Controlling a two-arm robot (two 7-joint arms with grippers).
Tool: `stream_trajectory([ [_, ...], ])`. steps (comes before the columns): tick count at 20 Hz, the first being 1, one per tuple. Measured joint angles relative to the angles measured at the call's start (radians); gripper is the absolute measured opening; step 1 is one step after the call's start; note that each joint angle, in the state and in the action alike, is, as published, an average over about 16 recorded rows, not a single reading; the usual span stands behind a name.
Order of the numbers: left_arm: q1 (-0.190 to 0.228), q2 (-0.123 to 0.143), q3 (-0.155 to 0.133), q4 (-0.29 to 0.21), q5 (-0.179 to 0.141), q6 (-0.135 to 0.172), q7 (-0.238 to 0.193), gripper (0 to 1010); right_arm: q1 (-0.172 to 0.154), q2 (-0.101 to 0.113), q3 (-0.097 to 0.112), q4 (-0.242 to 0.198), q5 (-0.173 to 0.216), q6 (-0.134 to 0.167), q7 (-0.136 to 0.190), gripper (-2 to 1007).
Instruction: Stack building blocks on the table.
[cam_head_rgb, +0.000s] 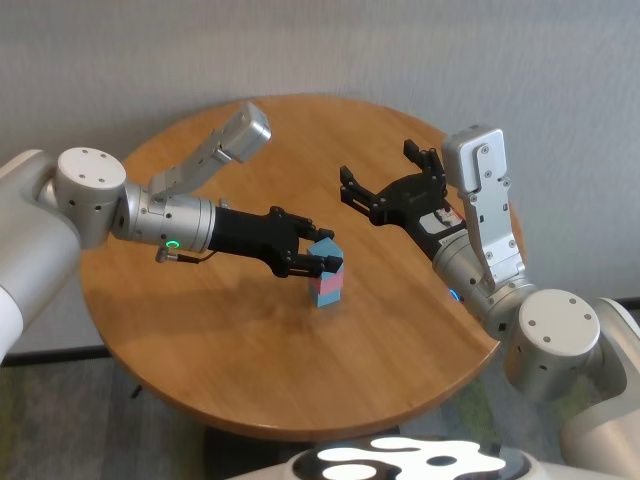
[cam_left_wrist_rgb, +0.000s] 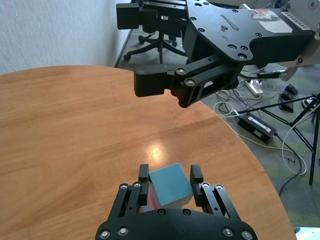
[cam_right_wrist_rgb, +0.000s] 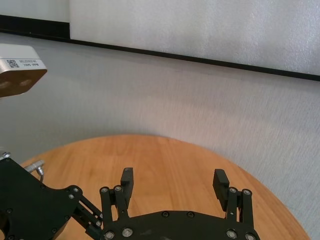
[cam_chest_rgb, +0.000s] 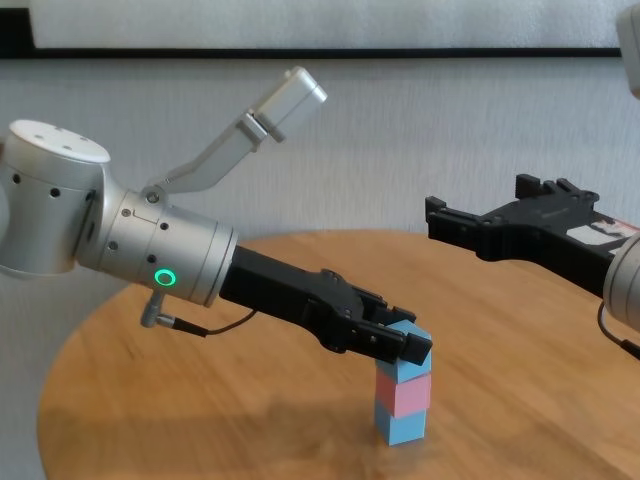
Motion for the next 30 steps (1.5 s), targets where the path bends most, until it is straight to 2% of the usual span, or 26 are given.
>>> stream_trajectory([
  [8,0.001,0.000,0.000,-0.001,0.000,0.001,-0.001,596,0.000,0.000,0.000,0.000,0.000,0.000,0.000,1005],
  [17,0.009,0.008,-0.007,-0.018,-0.006,0.000,0.011,823,0.000,0.000,0.000,0.000,0.000,0.000,0.000,1005],
  [24,0.035,0.034,-0.032,-0.068,-0.028,0.000,0.043,960,0.000,0.000,0.000,0.000,0.000,0.000,0.000,1005],
  [30,0.070,0.066,-0.060,-0.129,-0.056,0.002,0.082,998,0.000,0.000,0.000,0.000,0.000,0.000,0.000,1005],
])
